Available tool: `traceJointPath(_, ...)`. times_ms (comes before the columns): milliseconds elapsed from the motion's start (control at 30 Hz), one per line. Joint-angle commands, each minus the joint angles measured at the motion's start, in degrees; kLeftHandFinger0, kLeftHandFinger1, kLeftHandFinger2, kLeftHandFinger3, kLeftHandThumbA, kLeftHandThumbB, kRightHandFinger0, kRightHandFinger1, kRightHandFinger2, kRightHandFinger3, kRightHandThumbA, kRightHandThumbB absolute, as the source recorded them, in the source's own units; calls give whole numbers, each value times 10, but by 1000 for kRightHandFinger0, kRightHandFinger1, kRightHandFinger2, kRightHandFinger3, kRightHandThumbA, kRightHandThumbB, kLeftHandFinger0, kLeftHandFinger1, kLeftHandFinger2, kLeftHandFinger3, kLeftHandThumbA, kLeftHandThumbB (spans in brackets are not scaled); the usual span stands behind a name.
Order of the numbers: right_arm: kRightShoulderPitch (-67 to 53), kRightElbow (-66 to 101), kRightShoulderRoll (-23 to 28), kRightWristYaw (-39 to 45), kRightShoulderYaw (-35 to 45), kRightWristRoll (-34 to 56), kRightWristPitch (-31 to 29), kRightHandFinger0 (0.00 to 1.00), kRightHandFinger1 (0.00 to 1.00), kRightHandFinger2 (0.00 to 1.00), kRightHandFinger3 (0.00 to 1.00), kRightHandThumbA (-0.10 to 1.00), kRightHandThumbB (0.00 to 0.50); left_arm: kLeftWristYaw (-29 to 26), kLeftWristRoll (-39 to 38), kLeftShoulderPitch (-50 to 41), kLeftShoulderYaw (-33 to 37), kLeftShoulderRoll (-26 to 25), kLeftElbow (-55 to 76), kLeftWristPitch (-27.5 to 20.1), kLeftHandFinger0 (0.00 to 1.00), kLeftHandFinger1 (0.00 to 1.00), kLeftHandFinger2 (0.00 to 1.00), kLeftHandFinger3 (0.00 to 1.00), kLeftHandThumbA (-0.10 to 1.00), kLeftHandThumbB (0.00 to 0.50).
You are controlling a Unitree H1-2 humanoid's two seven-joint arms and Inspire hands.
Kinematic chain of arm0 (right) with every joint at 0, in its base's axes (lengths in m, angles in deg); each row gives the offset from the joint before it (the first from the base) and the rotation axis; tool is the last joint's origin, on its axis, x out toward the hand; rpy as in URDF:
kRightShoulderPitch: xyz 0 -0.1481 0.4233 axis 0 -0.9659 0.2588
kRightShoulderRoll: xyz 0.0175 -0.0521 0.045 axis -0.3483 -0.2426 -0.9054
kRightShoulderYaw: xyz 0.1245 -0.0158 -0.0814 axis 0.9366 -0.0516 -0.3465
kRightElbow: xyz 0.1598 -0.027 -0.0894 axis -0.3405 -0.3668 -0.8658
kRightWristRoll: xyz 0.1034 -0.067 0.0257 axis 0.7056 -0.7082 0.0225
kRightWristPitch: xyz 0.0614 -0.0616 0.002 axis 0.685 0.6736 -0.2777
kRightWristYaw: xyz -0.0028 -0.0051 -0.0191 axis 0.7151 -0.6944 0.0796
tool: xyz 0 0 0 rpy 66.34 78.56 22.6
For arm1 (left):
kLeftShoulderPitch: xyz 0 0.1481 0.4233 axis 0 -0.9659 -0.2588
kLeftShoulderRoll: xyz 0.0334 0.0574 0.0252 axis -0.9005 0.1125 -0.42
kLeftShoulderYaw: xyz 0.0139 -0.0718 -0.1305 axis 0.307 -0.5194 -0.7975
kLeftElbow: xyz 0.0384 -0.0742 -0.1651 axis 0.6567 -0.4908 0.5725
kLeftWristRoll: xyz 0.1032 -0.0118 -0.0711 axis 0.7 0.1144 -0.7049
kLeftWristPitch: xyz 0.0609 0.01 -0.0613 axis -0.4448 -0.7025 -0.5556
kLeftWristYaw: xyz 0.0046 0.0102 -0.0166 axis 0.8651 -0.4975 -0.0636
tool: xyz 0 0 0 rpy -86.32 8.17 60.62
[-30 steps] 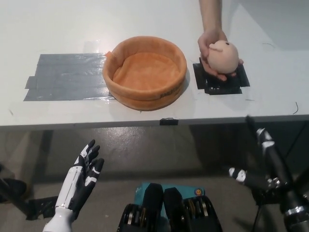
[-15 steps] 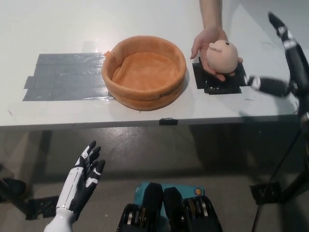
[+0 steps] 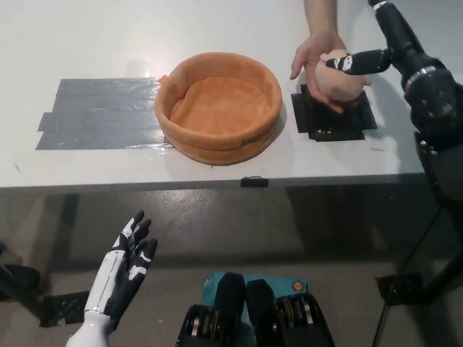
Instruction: A person hands a emotional support dumpling to the robot which it grabs with its right hand and places in the soft place kept infront of it in the centre of the desk
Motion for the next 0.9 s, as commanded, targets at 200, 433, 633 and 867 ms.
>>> traceJointPath(200, 97, -167, -14, -5, -19, 0, -34, 1000, 1000, 1000, 1000, 913, 372, 1, 3, 6, -1, -1, 23, -11, 1000, 1000, 1000, 1000, 854, 44)
traceJointPath(433, 127, -268, -22, -7, -20, 8, -50, 1000, 1000, 1000, 1000, 880, 361, 1, 1, 7, -2, 0, 25, -11, 1000, 1000, 1000, 1000, 856, 36)
traceJointPath(633, 132, -289, -27, -3, -38, -6, -47, 1000, 1000, 1000, 1000, 994, 396, -1, 3, 8, -3, 0, 24, -13, 1000, 1000, 1000, 1000, 859, 48)
traceJointPath(867, 138, -343, -39, -103, -6, 20, -114, 475, 544, 651, 804, 425, 240, 1, 4, 10, -3, -1, 29, -6, 1000, 1000, 1000, 1000, 856, 32)
